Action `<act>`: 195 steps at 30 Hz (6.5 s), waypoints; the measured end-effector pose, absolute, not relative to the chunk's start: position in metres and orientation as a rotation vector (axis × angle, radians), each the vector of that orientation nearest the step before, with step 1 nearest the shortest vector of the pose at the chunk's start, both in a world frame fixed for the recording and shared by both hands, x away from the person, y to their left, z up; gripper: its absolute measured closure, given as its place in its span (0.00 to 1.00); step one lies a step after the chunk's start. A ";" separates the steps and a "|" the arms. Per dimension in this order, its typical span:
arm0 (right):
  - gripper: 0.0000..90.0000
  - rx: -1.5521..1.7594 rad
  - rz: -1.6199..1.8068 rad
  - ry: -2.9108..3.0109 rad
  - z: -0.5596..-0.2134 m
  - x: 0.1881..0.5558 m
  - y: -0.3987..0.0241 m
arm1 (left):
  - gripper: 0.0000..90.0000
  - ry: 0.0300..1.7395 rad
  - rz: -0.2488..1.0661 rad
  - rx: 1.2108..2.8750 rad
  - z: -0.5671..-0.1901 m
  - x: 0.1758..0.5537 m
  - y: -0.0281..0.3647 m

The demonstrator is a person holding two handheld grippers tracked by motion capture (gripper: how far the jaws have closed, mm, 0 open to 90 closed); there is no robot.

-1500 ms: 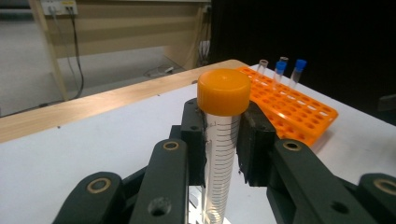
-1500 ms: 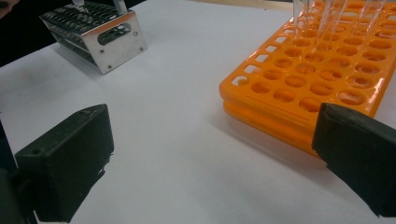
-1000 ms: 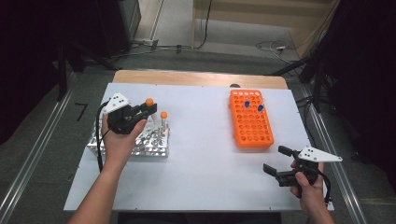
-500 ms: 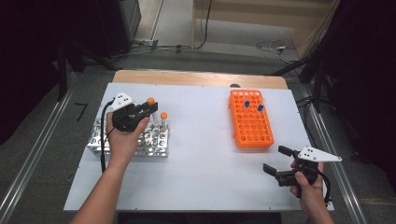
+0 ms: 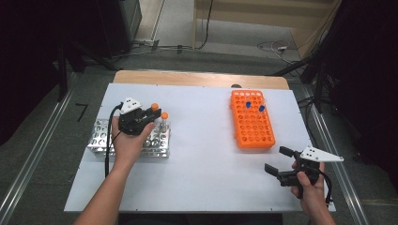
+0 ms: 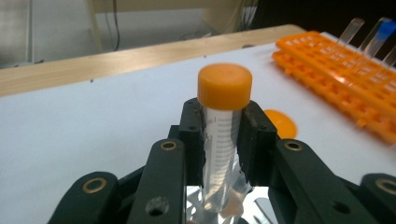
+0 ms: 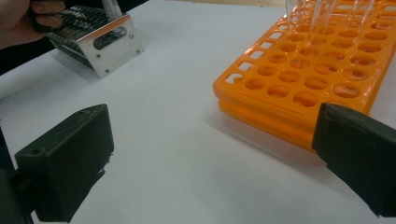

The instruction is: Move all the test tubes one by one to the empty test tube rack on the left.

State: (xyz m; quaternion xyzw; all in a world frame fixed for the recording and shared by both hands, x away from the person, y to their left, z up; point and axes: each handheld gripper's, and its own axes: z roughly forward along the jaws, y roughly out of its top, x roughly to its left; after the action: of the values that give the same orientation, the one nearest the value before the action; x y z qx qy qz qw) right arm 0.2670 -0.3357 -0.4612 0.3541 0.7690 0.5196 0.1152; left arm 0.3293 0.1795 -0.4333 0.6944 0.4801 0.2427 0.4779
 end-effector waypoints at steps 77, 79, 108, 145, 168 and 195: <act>0.66 1.323 1.214 2.152 -0.462 0.405 -0.284 | 0.00 0.898 0.372 1.601 -0.442 0.210 0.155; 0.69 1.326 1.207 2.151 -0.462 0.406 -0.283 | 0.00 0.898 0.372 1.601 -0.443 0.210 0.155; 0.83 1.163 1.296 2.094 -0.435 0.379 -0.287 | 0.00 0.895 0.370 1.616 -0.443 0.213 0.152; 0.83 0.780 1.522 2.386 -0.444 0.266 -0.207 | 0.29 0.802 0.336 1.699 -0.436 0.210 0.110; 0.83 0.578 1.498 2.554 -0.454 0.240 -0.149 | 0.68 0.640 0.256 1.778 -0.435 0.211 0.071; 0.05 0.526 1.575 2.579 -0.449 0.241 -0.165 | 0.85 0.685 0.324 1.773 -0.431 0.214 0.090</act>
State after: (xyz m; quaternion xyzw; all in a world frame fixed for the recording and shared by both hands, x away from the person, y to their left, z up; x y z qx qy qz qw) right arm 0.2409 -0.1648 -0.4485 0.1713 0.8402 0.5131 0.0371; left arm 0.2145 0.0898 -0.4306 0.7554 0.2919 0.1380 0.5701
